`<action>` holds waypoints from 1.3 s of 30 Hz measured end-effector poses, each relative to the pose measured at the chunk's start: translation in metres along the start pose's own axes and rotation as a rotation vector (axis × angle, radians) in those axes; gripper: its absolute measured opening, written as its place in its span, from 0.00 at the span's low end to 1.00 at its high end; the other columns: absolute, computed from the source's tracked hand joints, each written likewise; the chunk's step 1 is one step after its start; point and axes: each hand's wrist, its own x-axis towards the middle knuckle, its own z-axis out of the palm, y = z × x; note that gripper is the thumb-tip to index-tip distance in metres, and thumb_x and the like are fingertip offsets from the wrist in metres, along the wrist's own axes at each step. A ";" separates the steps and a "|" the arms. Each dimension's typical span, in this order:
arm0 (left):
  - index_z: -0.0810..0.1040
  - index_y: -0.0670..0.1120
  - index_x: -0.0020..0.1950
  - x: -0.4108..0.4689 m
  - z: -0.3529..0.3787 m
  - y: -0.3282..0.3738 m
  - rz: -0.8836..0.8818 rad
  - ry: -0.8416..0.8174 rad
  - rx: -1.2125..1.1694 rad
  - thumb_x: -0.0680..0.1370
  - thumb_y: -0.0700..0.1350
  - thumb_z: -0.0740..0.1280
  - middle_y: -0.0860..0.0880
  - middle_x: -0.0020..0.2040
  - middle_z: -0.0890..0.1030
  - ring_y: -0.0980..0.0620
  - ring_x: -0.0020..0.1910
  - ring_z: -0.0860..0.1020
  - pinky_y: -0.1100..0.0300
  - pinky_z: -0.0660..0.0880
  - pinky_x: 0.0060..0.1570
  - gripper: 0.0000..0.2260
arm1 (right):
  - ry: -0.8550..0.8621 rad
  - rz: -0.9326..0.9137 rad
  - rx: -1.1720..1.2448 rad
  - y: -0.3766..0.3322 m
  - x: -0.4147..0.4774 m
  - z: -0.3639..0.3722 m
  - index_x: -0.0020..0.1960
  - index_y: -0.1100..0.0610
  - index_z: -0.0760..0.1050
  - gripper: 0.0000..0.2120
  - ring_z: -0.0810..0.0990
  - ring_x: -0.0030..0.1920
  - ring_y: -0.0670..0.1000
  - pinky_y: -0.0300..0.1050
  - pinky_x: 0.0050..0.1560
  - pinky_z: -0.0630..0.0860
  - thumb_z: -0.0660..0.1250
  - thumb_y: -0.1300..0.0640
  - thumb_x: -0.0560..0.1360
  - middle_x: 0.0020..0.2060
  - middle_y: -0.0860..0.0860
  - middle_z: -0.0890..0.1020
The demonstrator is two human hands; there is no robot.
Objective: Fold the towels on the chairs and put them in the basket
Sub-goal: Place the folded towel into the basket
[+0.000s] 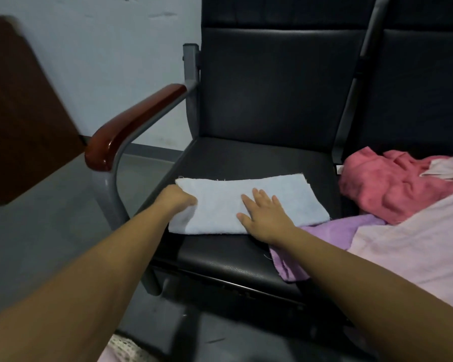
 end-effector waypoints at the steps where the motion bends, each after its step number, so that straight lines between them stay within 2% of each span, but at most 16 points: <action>1: 0.77 0.40 0.62 -0.002 -0.002 -0.002 0.027 0.036 -0.053 0.78 0.44 0.68 0.41 0.62 0.80 0.41 0.59 0.78 0.49 0.75 0.61 0.14 | -0.006 0.009 0.005 -0.001 0.000 0.000 0.82 0.51 0.48 0.30 0.42 0.80 0.56 0.56 0.78 0.40 0.47 0.41 0.84 0.81 0.57 0.45; 6: 0.76 0.45 0.53 -0.017 -0.012 0.023 0.254 0.125 0.001 0.78 0.44 0.67 0.45 0.50 0.79 0.44 0.51 0.78 0.55 0.72 0.48 0.06 | -0.007 0.034 0.128 -0.007 -0.002 -0.003 0.81 0.52 0.52 0.29 0.44 0.81 0.55 0.54 0.78 0.40 0.52 0.43 0.83 0.81 0.56 0.48; 8: 0.75 0.45 0.53 -0.026 -0.012 0.044 0.320 0.151 0.086 0.77 0.44 0.67 0.45 0.48 0.77 0.46 0.48 0.76 0.56 0.68 0.44 0.06 | 0.031 0.055 0.325 -0.005 -0.001 -0.007 0.77 0.55 0.63 0.26 0.54 0.80 0.55 0.52 0.78 0.47 0.56 0.46 0.83 0.79 0.56 0.60; 10: 0.75 0.46 0.53 -0.034 -0.003 0.062 0.373 0.124 0.122 0.78 0.45 0.67 0.47 0.47 0.77 0.49 0.44 0.76 0.57 0.68 0.39 0.06 | 0.146 0.161 0.703 -0.001 0.001 -0.017 0.62 0.60 0.78 0.18 0.74 0.68 0.57 0.49 0.67 0.66 0.59 0.49 0.82 0.63 0.55 0.79; 12: 0.77 0.48 0.53 -0.042 0.012 0.072 0.413 0.013 -0.030 0.80 0.51 0.67 0.49 0.46 0.81 0.52 0.39 0.79 0.60 0.72 0.35 0.08 | 0.214 0.306 1.129 0.002 -0.001 -0.034 0.52 0.62 0.80 0.18 0.80 0.53 0.54 0.46 0.54 0.73 0.60 0.48 0.82 0.48 0.55 0.83; 13: 0.78 0.47 0.54 -0.046 0.019 0.073 0.390 -0.061 -0.174 0.80 0.53 0.66 0.49 0.46 0.83 0.51 0.37 0.82 0.59 0.76 0.34 0.10 | 0.197 0.344 1.211 0.004 0.000 -0.040 0.51 0.61 0.80 0.19 0.80 0.50 0.53 0.46 0.52 0.73 0.60 0.46 0.82 0.46 0.54 0.83; 16: 0.79 0.44 0.54 -0.043 0.034 0.063 0.316 -0.039 -0.330 0.82 0.51 0.64 0.47 0.45 0.85 0.48 0.33 0.84 0.51 0.84 0.42 0.11 | 0.178 0.342 1.055 0.009 -0.001 -0.045 0.47 0.60 0.78 0.19 0.78 0.43 0.52 0.47 0.49 0.73 0.63 0.43 0.80 0.39 0.52 0.80; 18: 0.79 0.45 0.49 -0.035 0.038 0.050 0.324 0.081 -0.201 0.80 0.47 0.64 0.49 0.42 0.85 0.50 0.34 0.83 0.51 0.83 0.44 0.07 | 0.192 0.300 0.966 0.010 0.000 -0.038 0.53 0.60 0.76 0.13 0.79 0.46 0.51 0.45 0.49 0.74 0.70 0.50 0.76 0.44 0.51 0.81; 21: 0.78 0.46 0.48 -0.030 0.048 0.036 0.297 0.137 -0.002 0.77 0.47 0.66 0.49 0.46 0.83 0.49 0.46 0.82 0.55 0.78 0.47 0.05 | 0.227 0.235 0.893 0.007 0.003 -0.032 0.65 0.57 0.70 0.21 0.79 0.54 0.52 0.41 0.50 0.70 0.71 0.58 0.74 0.52 0.51 0.78; 25: 0.72 0.42 0.59 -0.027 0.063 0.036 0.211 0.098 0.046 0.75 0.50 0.70 0.44 0.56 0.78 0.45 0.54 0.78 0.55 0.72 0.46 0.18 | 0.296 0.141 0.751 0.002 0.005 -0.037 0.72 0.53 0.63 0.26 0.77 0.54 0.55 0.43 0.50 0.70 0.65 0.61 0.76 0.53 0.54 0.77; 27: 0.69 0.40 0.63 -0.026 0.068 0.038 0.139 0.075 0.030 0.73 0.52 0.72 0.42 0.60 0.76 0.44 0.55 0.78 0.55 0.73 0.47 0.25 | 0.271 0.120 0.417 0.007 0.002 -0.030 0.75 0.49 0.62 0.28 0.73 0.61 0.59 0.49 0.59 0.71 0.62 0.60 0.77 0.60 0.58 0.74; 28: 0.69 0.40 0.64 -0.025 0.070 0.038 0.105 0.066 0.017 0.73 0.52 0.73 0.42 0.61 0.76 0.44 0.55 0.78 0.55 0.74 0.47 0.26 | 0.250 0.100 0.223 0.011 0.000 -0.024 0.77 0.47 0.61 0.28 0.69 0.67 0.60 0.51 0.66 0.68 0.60 0.59 0.77 0.67 0.60 0.70; 30: 0.72 0.40 0.62 -0.024 0.070 0.038 0.063 0.051 -0.010 0.74 0.51 0.72 0.42 0.59 0.78 0.45 0.51 0.79 0.57 0.73 0.43 0.23 | 0.179 0.020 0.044 0.019 -0.003 -0.011 0.79 0.44 0.59 0.27 0.57 0.77 0.58 0.55 0.76 0.56 0.56 0.57 0.80 0.78 0.57 0.58; 34: 0.78 0.39 0.52 -0.021 0.064 0.035 0.036 -0.002 -0.167 0.74 0.46 0.73 0.45 0.50 0.81 0.48 0.46 0.79 0.59 0.73 0.43 0.13 | 0.102 -0.040 0.015 0.027 -0.007 -0.003 0.81 0.46 0.53 0.27 0.50 0.80 0.54 0.58 0.78 0.48 0.50 0.57 0.83 0.81 0.50 0.49; 37: 0.78 0.44 0.43 -0.025 0.056 0.030 0.056 -0.080 -0.336 0.75 0.43 0.72 0.48 0.43 0.80 0.53 0.39 0.76 0.62 0.71 0.36 0.05 | 0.066 -0.014 0.055 0.017 -0.008 -0.005 0.81 0.49 0.52 0.28 0.50 0.80 0.53 0.58 0.78 0.45 0.50 0.59 0.82 0.81 0.51 0.49; 39: 0.73 0.46 0.41 -0.026 0.049 0.025 0.059 -0.085 -0.492 0.75 0.42 0.70 0.46 0.43 0.79 0.50 0.40 0.76 0.59 0.73 0.40 0.07 | 0.070 -0.006 0.158 0.005 -0.006 -0.005 0.81 0.50 0.54 0.26 0.51 0.79 0.53 0.57 0.78 0.44 0.50 0.58 0.83 0.81 0.53 0.52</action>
